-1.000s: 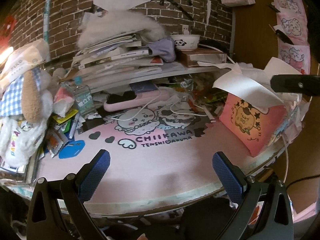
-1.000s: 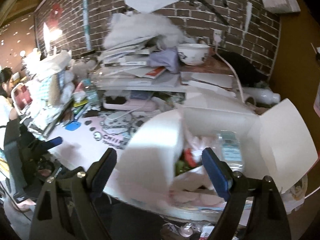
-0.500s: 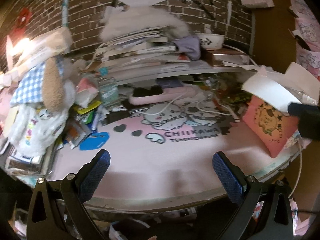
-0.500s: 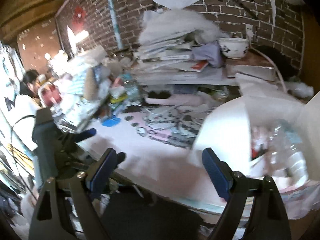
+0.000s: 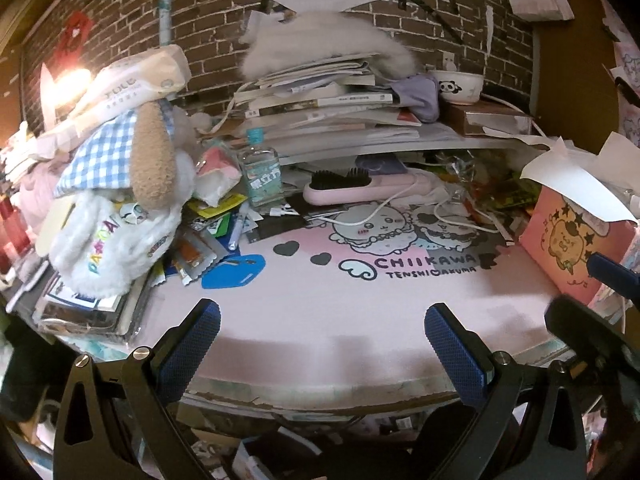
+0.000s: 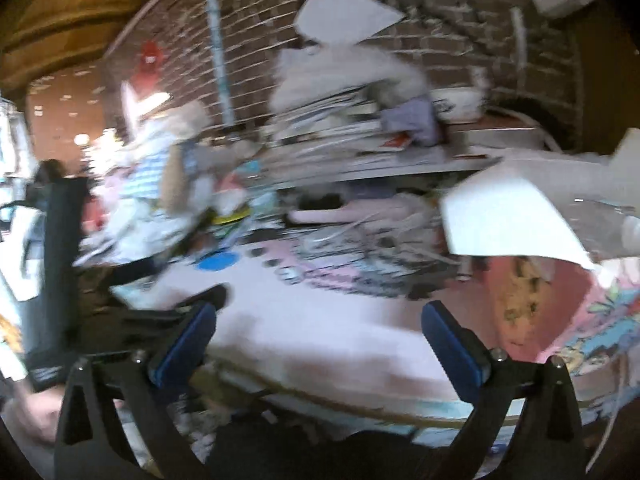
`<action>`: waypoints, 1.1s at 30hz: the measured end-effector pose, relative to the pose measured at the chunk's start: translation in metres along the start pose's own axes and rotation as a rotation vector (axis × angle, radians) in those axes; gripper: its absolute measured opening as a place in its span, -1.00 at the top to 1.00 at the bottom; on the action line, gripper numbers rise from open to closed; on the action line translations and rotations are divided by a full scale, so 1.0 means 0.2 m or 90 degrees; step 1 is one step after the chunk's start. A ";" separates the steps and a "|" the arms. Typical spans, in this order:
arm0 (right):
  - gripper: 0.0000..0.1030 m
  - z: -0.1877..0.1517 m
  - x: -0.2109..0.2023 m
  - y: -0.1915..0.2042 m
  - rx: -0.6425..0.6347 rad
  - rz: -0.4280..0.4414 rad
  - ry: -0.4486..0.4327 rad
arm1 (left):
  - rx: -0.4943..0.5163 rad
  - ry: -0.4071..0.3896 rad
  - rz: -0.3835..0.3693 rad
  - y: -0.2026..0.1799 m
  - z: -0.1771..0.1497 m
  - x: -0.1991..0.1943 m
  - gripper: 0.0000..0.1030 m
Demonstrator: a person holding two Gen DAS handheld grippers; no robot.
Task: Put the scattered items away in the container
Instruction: 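Withdraw the open right gripper from the box back over the desk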
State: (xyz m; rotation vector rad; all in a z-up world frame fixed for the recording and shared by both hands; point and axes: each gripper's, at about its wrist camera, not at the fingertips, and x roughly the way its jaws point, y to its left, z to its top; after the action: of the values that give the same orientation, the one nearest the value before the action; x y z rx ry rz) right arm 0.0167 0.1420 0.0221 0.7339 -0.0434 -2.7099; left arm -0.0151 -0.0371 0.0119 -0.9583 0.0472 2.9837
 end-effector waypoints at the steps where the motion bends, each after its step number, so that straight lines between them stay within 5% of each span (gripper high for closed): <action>1: -0.99 0.00 0.01 -0.01 0.004 -0.017 -0.005 | -0.002 -0.001 0.002 0.00 0.00 0.00 -0.99; 16: -0.99 -0.03 0.13 -0.22 0.044 -0.155 0.023 | 0.027 0.008 0.002 -0.15 -0.02 -0.01 -0.99; 33: -0.99 -0.04 0.14 -0.28 0.059 -0.158 0.023 | 0.021 -0.003 0.003 -0.18 0.00 -0.02 -0.99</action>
State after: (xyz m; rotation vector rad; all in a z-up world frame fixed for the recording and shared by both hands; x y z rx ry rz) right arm -0.0204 0.1863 -0.0050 0.8670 -0.0745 -2.9452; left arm -0.0114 -0.0010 0.0123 -0.9488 0.0978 2.9794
